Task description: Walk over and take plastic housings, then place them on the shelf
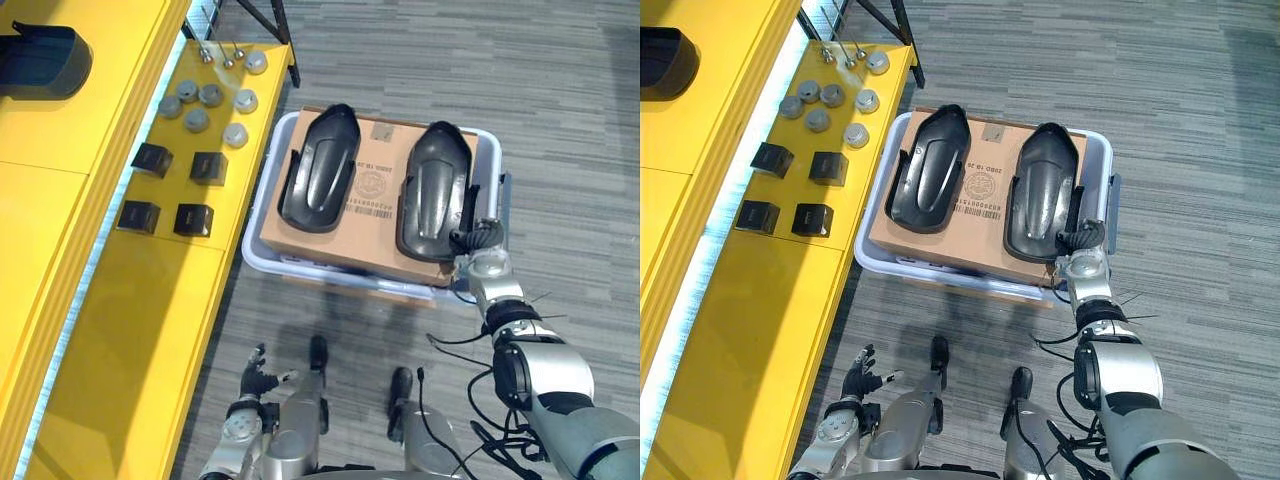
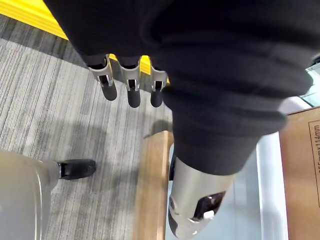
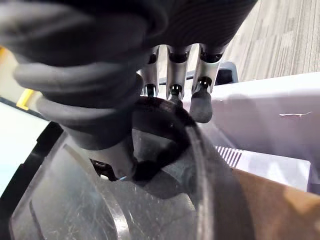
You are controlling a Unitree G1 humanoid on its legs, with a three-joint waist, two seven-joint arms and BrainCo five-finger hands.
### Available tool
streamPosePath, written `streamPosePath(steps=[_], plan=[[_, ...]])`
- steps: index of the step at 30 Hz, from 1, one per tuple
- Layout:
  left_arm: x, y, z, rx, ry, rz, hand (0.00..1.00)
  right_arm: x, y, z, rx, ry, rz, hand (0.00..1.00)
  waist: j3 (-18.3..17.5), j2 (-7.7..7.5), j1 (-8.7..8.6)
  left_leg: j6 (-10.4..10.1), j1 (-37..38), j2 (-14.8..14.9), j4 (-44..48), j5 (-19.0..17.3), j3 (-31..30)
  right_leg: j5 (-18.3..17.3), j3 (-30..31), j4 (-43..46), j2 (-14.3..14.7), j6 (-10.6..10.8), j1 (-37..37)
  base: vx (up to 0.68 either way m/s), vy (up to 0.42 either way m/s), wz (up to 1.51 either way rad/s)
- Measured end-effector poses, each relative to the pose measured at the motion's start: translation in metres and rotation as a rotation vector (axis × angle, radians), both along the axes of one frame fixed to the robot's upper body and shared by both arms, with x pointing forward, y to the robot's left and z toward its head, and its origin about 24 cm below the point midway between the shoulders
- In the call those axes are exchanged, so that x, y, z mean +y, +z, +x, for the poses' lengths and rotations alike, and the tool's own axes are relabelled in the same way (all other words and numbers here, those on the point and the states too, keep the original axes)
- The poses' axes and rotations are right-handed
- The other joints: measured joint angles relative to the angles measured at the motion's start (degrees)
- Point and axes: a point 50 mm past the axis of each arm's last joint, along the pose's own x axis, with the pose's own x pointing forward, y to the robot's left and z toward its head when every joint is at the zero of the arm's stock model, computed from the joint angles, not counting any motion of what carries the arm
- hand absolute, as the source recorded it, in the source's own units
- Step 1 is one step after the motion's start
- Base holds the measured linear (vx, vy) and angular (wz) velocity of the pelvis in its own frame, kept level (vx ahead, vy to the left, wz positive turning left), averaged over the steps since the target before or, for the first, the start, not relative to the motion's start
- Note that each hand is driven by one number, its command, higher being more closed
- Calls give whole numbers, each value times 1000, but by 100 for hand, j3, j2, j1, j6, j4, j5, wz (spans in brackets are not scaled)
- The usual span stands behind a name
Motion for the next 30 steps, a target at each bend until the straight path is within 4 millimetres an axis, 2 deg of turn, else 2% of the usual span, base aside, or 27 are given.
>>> streamPosePath(steps=[5, 8, 10, 12, 18, 22, 24, 26, 30], plan=[[0, 0, 1, -2, 0, 0, 0, -3, -9, -19, -44, 1, -31, 100, -28, -55, -24, -3, 180, 1, -11, -3, 43, -1, 51, -20, -4, 2, 158, 14, 4, -5], [1, 0, -1, 6, 3, -1, 0, -2, -14, -40, -95, 3, -58, 100, -138, -156, -80, -2, 195, 7, -12, -6, 50, -3, 75, -16, 1, 7, 158, -9, 4, -3], [3, -1, -6, 12, 16, -1, 0, 0, -20, -54, -107, -13, -68, 100, -327, -260, -158, -2, 200, 0, -11, -10, 53, -4, 86, -21, -7, 19, 162, 0, 0, 0], [4, 2, -5, -2, 21, -4, 0, -2, -20, -66, -130, -29, -94, 100, -492, -309, -160, 1, 242, -1, -10, -20, 73, 0, 118, -23, -8, 35, 186, 12, 12, -6], [3, 15, -3, -78, 25, -19, 0, 3, -15, -85, -227, -44, -103, 100, -913, -304, -174, 7, 355, 6, -12, -26, 76, -6, 137, -40, -3, 73, 293, -1, 4, -2], [0, 36, 4, -186, 25, -40, 0, 8, -8, -97, -281, -46, -95, 100, -1123, -296, -176, 14, 364, 7, -37, -72, 38, -44, 140, -64, -2, 137, 321, -9, 9, 3], [-5, 63, 14, -316, 22, -62, 0, 15, 0, -104, -338, -41, -94, 100, -1194, -295, -174, 19, 380, -6, -37, -85, 23, -33, 145, -119, 5, 152, 378, 15, 17, 6], [-7, 78, 20, -387, 21, -75, 0, 19, 5, -106, -368, -33, -103, 100, -1222, -295, -176, 23, 382, -13, -32, -83, 27, -25, 151, -123, 3, 159, 379, 8, 4, 2], [-21, 137, 34, -668, 2, -125, 0, 38, 26, -108, -464, 37, -160, 100, -1410, -317, -189, 50, 403, -33, -5, -59, 47, 35, 173, -134, -10, 112, 405, 54, 6, -2]])
